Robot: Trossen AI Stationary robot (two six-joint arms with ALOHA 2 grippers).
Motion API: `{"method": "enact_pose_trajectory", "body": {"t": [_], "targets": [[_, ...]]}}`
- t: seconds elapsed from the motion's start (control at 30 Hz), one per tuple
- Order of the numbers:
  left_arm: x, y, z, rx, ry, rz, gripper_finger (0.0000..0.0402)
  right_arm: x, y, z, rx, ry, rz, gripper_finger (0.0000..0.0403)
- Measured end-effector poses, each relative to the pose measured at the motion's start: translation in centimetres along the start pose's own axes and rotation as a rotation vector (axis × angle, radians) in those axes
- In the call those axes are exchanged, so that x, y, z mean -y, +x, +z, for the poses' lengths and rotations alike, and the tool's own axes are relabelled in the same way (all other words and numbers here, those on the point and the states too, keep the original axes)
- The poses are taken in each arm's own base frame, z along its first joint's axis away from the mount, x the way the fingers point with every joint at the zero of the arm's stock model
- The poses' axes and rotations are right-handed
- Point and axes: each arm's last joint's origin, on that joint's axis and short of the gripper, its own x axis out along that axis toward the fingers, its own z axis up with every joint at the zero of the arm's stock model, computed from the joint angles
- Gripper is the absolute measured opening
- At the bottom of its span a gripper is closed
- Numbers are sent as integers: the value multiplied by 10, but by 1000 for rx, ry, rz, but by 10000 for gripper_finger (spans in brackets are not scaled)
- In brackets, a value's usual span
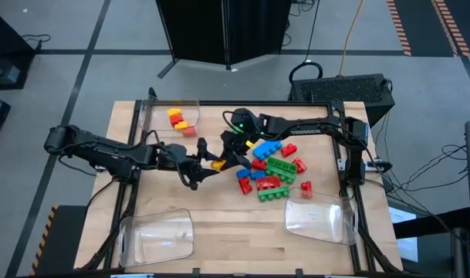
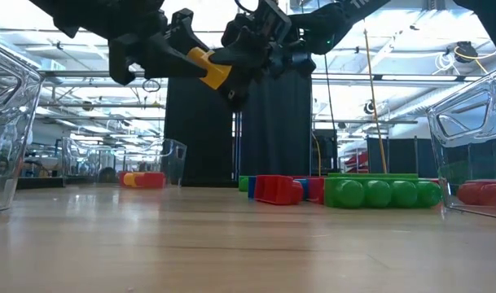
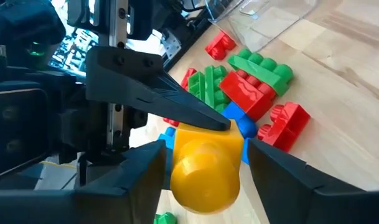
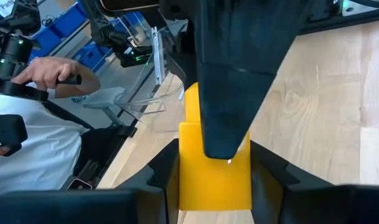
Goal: Sort blocks by size
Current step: Put the one-stud yellow game piece into the top transparent bin
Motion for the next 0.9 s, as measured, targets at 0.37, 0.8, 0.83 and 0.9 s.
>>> {"method": "enact_pose_trajectory", "body": {"t": [0.37, 0.8, 0.83, 0.9], "targets": [[0, 0, 0, 3, 4, 2, 133, 0, 0, 0, -4, -4, 5, 124], [-13, -7, -10, -138, -188, 147, 132, 16, -17, -9, -51, 99, -89, 191], [-14, -9, -12, -155, -208, 158, 132, 19, -19, -11, -60, 116, -123, 192], [-19, -14, -16, -185, -253, 190, 132, 22, -23, -14, -78, 140, -181, 192]]}}
